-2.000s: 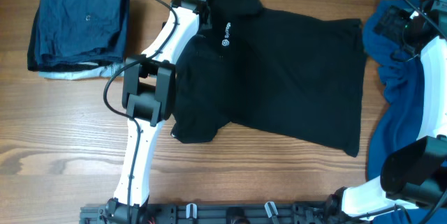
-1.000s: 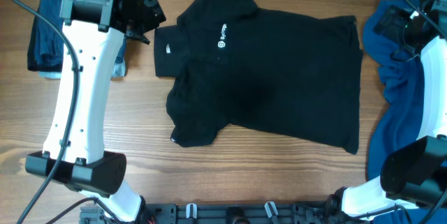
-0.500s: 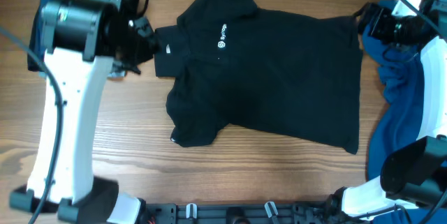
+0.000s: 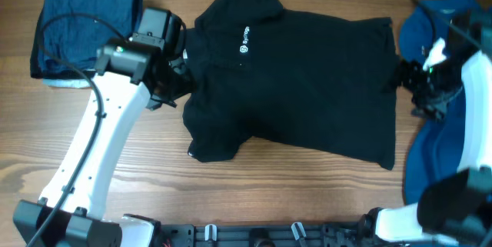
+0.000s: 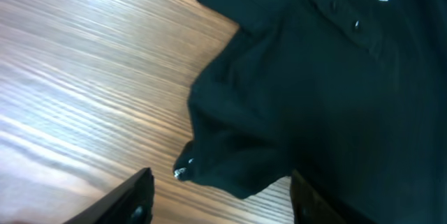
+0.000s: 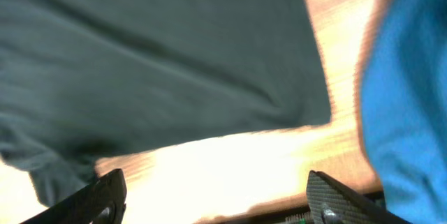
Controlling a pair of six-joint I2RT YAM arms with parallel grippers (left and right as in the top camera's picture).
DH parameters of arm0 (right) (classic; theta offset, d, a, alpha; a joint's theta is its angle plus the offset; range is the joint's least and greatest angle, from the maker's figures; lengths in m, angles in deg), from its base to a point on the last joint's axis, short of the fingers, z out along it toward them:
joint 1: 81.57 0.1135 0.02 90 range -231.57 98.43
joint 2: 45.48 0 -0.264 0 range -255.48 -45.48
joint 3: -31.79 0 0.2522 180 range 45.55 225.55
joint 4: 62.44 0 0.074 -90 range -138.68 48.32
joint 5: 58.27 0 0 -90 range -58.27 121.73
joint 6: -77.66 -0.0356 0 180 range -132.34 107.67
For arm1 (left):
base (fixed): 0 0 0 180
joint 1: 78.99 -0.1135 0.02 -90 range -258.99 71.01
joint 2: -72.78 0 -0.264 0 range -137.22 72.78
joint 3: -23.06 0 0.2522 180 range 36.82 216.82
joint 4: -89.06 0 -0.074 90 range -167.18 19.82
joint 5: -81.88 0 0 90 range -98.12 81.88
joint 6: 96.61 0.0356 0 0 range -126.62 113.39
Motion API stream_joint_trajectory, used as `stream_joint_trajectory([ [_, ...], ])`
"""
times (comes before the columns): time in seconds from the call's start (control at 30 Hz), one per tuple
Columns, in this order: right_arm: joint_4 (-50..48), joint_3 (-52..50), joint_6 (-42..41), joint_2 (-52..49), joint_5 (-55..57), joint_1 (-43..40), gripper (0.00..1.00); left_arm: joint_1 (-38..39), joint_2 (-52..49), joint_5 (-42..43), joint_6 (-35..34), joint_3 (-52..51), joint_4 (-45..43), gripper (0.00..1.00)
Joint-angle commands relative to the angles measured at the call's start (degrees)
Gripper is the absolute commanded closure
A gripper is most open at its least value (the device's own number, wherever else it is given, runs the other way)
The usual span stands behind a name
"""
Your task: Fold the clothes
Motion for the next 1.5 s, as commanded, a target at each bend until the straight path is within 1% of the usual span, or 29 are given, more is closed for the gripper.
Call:
stream_joint_trajectory([
  [0.0,-3.8,-12.6,-7.2,10.8,4.3,-0.1,0.12,-0.1,0.9,4.7,-0.3,-7.0,-6.0,0.24],
  [0.07,-7.8,-21.4,-9.4,15.3,4.5,-0.1,0.09,-0.1,0.9,5.8,-0.3,-8.9,-8.7,0.22],
  [0.1,-10.1,-24.9,-11.0,16.3,5.5,-0.2,0.07,-0.1,0.9,5.7,-0.3,-9.4,-9.7,0.22],
  [0.13,-11.4,-26.6,-12.0,16.4,6.0,-0.3,0.05,-0.1,0.7,5.7,-0.3,-9.6,-10.4,0.22],
  [0.17,-14.8,-29.8,-13.6,15.9,6.2,-0.7,0.04,-0.1,0.7,5.7,-0.3,-9.6,-10.9,0.22],
  [0.23,-20.0,-33.7,-14.6,14.1,6.9,-1.7,0.04,-0.1,0.7,5.5,-0.3,-9.6,-11.9,0.21],
  [0.37,-22.9,-35.8,-15.5,9.9,10.7,-5.0,0.06,-0.1,0.7,5.1,-0.3,-9.6,-12.3,0.20],
  [0.47,-25.2,-36.0,-15.5,7.7,11.1,-8.5,0.06,-0.1,0.7,5.1,-0.3,-9.6,-12.1,0.18],
  [0.53,-27.5,-37.1,-15.3,7.3,10.4,-9.7,0.11,-0.1,0.7,5.1,-0.3,-9.6,-12.1,0.15],
  [0.6,-31.7,-41.2,-15.2,7.3,10.4,-9.9,0.18,-0.1,0.7,4.6,-0.4,-9.6,-12.1,0.13],
  [0.67,-34.4,-43.2,-11.4,7.3,6.8,-9.9,0.22,-0.1,0.7,3.5,-0.4,-9.6,-12.1,0.12],
  [0.77,-34.4,-44.0,-10.7,7.3,6.2,-9.9,0.22,-0.1,0.7,1.6,-0.4,-9.6,-12.3,0.10],
  [0.87,-36.0,-44.9,-10.4,7.3,6.3,-9.9,0.22,-0.1,0.7,1.6,-0.4,-9.6,-12.3,0.10],
  [0.93,-36.7,-45.9,-9.6,7.3,6.3,-9.9,0.24,-0.1,0.7,1.4,-0.4,-9.6,-12.3,0.09],
  [1.03,-40.6,-49.4,-9.4,7.3,6.3,-9.9,0.34,-0.1,0.7,1.4,-0.4,-9.6,-12.3,0.06],
  [1.1,-42.9,-51.7,-9.4,7.3,6.3,-9.9,0.36,-0.1,0.7,1.4,-0.4,-9.6,-12.3,0.04],
  [1.17,-43.3,-51.8,-9.4,7.3,6.1,-9.9,0.37,-0.3,0.7,1.4,-0.4,-9.6,-12.3,0.03],
  [1.2,-43.4,-51.8,-9.4,7.3,6.1,-9.9,0.42,-0.6,0.7,1.4,-0.6,-9.6,-12.3,0.03],
  [1.23,-43.5,-51.8,-9.4,7.3,6.1,-9.9,0.56,-1.3,0.7,1.5,-0.9,-9.6,-12.1,0.03],
  [1.27,-43.5,-51.8,-9.4,7.3,6.1,-9.9,0.64,-2.0,0.7,1.5,-1.0,-9.6,-11.8,0.02],
  [1.3,-43.6,-51.8,-9.3,7.3,6.1,-9.9,0.77,-3.2,0.7,1.4,-1.0,-9.6,-11.6,0.00],
  [1.33,-43.7,-51.7,-9.3,7.3,6.1,-9.9,0.87,-5.0,0.7,1.7,-1.3,-9.6,-11.5,0.00],
  [1.4,-43.8,-51.0,-9.3,7.3,6.2,-9.9,0.96,-8.7,0.7,4.4,-2.1,-9.6,-10.9,0.00],
  [1.47,-43.2,-49.6,-9.3,7.3,6.1,-9.9,0.96,-12.7,0.7,10.1,-1.4,-9.6,-9.9,0.01],
])
